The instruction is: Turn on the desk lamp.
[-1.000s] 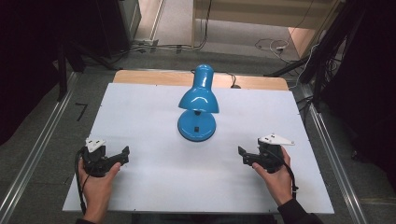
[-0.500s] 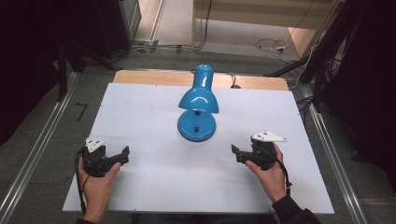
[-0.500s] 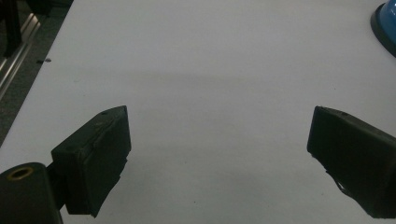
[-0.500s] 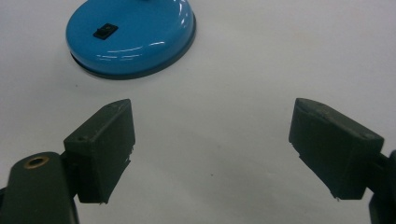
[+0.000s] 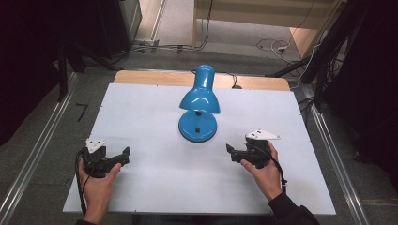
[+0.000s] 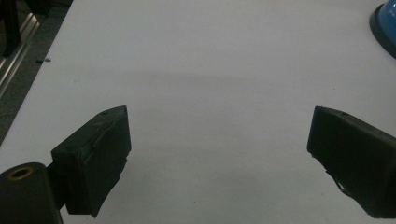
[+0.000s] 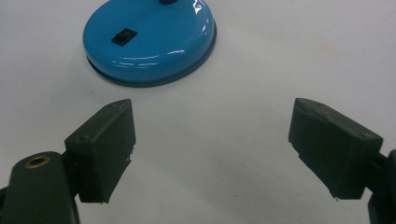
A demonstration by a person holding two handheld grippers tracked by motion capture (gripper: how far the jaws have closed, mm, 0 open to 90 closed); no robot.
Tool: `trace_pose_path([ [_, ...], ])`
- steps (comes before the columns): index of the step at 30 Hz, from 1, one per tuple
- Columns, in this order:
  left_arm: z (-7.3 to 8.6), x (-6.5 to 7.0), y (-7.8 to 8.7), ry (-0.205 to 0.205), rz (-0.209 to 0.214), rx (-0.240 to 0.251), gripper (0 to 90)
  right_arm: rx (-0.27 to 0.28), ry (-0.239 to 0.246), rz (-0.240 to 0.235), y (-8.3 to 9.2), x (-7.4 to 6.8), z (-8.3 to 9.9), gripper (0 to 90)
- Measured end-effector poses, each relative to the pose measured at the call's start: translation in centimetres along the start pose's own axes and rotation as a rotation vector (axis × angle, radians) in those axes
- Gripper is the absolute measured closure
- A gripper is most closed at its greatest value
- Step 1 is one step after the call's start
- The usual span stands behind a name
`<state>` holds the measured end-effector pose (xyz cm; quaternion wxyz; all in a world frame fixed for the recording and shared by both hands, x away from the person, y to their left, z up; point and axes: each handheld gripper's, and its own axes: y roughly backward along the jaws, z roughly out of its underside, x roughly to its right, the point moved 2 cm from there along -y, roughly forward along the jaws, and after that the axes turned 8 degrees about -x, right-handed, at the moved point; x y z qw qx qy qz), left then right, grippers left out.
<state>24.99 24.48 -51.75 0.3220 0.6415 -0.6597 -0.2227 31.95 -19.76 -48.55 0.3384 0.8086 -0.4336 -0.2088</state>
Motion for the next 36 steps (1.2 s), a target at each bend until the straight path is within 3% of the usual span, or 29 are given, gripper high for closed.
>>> trace_pose_path([
  [4, 0.0, 0.0, 0.0, 0.000, 0.000, 0.000, 7.1, 0.014, 0.002, -0.006, 0.0, -0.3, -0.3, 17.6],
  [36, 0.1, -0.1, 0.2, 0.005, 0.002, 0.004, 7.1, 0.015, 0.031, -0.053, -1.5, -2.6, -2.3, 18.1],
])
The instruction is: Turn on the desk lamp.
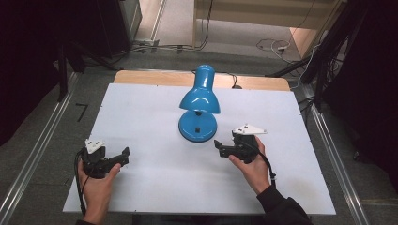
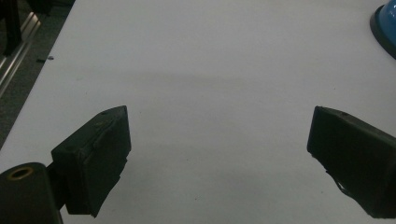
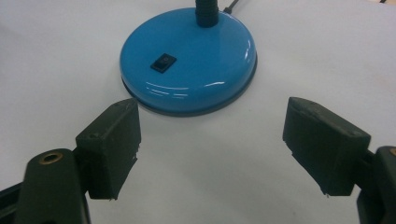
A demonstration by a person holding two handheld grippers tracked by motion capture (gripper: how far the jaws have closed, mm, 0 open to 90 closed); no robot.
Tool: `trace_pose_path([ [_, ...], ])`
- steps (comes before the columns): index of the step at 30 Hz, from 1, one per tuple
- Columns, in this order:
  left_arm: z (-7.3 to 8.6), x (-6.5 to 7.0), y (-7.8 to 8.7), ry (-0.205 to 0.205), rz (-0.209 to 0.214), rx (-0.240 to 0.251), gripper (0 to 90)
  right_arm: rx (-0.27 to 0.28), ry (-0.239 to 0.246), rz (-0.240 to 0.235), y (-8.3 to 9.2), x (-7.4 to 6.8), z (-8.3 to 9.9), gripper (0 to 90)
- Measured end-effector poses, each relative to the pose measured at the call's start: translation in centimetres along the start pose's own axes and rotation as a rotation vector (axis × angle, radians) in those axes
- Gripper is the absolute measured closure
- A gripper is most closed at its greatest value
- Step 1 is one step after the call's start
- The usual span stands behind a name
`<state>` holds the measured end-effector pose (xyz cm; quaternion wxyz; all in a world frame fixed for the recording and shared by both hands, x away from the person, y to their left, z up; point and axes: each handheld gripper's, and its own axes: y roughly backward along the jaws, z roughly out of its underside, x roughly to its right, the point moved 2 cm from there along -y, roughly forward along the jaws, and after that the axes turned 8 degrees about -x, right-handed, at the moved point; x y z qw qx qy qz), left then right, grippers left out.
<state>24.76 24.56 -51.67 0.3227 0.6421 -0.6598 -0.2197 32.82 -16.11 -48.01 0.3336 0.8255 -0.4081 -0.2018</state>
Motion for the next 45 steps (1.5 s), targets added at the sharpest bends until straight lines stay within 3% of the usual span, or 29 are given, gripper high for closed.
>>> trace_pose_path([
  [32, 0.0, -0.1, 0.0, 0.001, 0.002, 0.003, 7.1, 0.005, 0.026, -0.014, -2.1, -1.6, -1.6, 20.5],
  [41, -0.1, -0.1, 0.0, 0.002, 0.004, 0.005, 7.1, 0.007, 0.034, -0.014, -2.7, -2.0, -1.8, 24.4],
  [45, 0.0, -0.1, 0.0, 0.003, 0.005, 0.006, 7.1, 0.017, 0.041, -0.017, -2.9, -2.1, -2.0, 31.1],
])
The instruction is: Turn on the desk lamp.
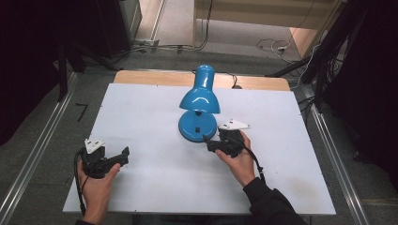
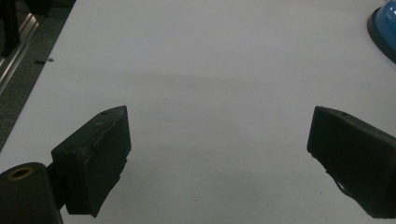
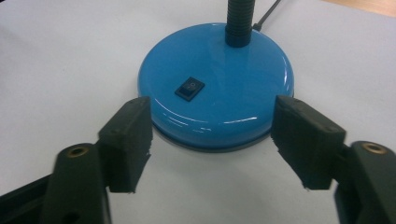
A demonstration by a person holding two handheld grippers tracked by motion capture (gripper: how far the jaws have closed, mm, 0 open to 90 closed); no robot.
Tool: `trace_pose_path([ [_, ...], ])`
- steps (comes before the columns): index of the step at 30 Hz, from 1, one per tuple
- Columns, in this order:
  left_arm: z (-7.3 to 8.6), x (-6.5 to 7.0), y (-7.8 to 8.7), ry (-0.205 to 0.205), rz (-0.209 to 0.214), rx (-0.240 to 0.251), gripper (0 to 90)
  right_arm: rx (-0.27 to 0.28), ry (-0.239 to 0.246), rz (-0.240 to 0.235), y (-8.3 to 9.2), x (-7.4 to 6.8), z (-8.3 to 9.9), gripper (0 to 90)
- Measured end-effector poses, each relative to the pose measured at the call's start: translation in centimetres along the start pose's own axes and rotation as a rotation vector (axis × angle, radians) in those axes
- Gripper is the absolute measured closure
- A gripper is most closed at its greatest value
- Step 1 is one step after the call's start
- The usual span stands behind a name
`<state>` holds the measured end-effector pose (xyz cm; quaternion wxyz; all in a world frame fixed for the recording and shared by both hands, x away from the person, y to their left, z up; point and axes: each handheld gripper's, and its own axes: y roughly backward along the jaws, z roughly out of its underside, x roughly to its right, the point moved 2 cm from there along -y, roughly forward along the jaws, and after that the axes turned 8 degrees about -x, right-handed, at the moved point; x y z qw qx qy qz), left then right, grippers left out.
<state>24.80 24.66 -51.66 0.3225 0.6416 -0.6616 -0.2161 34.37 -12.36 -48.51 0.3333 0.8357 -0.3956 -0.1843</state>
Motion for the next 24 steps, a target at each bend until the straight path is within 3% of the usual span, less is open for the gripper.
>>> trace_pose_path([
  [10, 0.0, -0.1, 0.0, 0.000, 0.001, -0.001, 7.1, 0.012, -0.005, -0.012, -0.6, -0.5, -0.5, 44.2],
  [14, 0.0, -0.1, 0.0, 0.001, 0.002, -0.001, 7.1, 0.020, -0.018, -0.028, -0.9, -0.4, -0.8, 54.6],
  [19, 0.0, -0.1, 0.0, 0.002, 0.003, -0.001, 7.1, 0.025, -0.014, -0.024, -1.3, -0.4, -1.0, 77.1],
  [24, 0.0, -0.1, 0.0, 0.002, 0.002, -0.003, 7.1, 0.032, -0.017, -0.032, -1.9, -0.4, -1.2, 85.6],
])
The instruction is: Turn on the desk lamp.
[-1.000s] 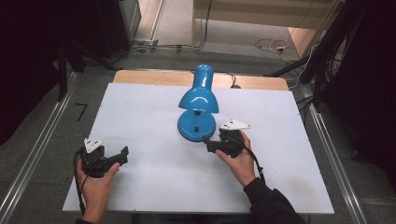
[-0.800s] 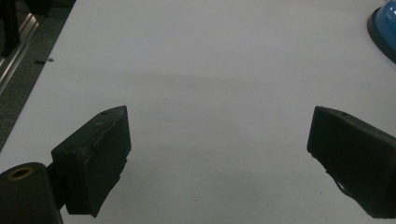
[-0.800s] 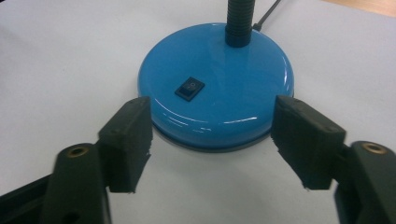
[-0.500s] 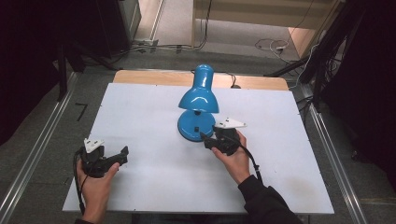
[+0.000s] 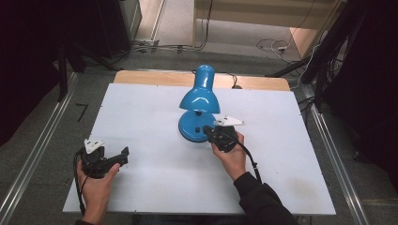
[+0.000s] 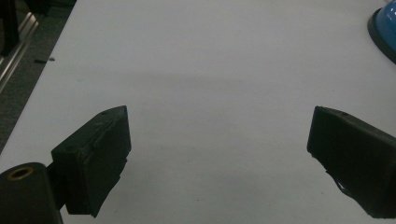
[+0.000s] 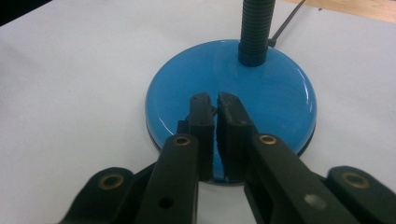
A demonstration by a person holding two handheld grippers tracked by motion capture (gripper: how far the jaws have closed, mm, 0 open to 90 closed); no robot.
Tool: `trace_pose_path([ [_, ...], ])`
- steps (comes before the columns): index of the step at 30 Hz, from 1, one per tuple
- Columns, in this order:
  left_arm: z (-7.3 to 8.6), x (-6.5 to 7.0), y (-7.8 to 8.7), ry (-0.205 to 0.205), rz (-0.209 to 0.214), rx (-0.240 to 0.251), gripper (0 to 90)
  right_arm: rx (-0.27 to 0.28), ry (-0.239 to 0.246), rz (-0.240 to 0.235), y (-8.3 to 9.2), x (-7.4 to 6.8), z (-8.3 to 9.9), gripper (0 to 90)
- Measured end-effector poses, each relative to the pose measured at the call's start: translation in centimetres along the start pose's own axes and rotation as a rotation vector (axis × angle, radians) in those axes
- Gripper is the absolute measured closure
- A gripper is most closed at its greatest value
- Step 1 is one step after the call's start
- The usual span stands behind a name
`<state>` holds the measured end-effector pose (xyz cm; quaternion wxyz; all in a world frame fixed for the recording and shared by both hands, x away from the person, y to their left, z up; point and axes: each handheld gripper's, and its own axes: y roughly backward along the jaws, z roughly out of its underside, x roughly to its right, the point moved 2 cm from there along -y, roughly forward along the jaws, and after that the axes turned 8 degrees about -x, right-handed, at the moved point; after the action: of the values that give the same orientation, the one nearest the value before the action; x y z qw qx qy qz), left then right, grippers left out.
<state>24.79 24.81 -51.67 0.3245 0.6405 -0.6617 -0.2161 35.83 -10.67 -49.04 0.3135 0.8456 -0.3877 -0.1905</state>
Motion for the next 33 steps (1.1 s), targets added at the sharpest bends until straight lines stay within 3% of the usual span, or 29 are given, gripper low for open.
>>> trace_pose_path([
  [25, 0.0, -0.2, -0.1, 0.002, 0.000, -0.001, 7.1, -0.027, -0.006, 0.002, -3.3, -0.4, -0.8, 87.6],
  [33, 0.0, -0.2, -0.1, 0.006, 0.001, 0.000, 7.1, -0.026, -0.006, 0.006, -3.6, -0.3, -0.7, 87.7],
])
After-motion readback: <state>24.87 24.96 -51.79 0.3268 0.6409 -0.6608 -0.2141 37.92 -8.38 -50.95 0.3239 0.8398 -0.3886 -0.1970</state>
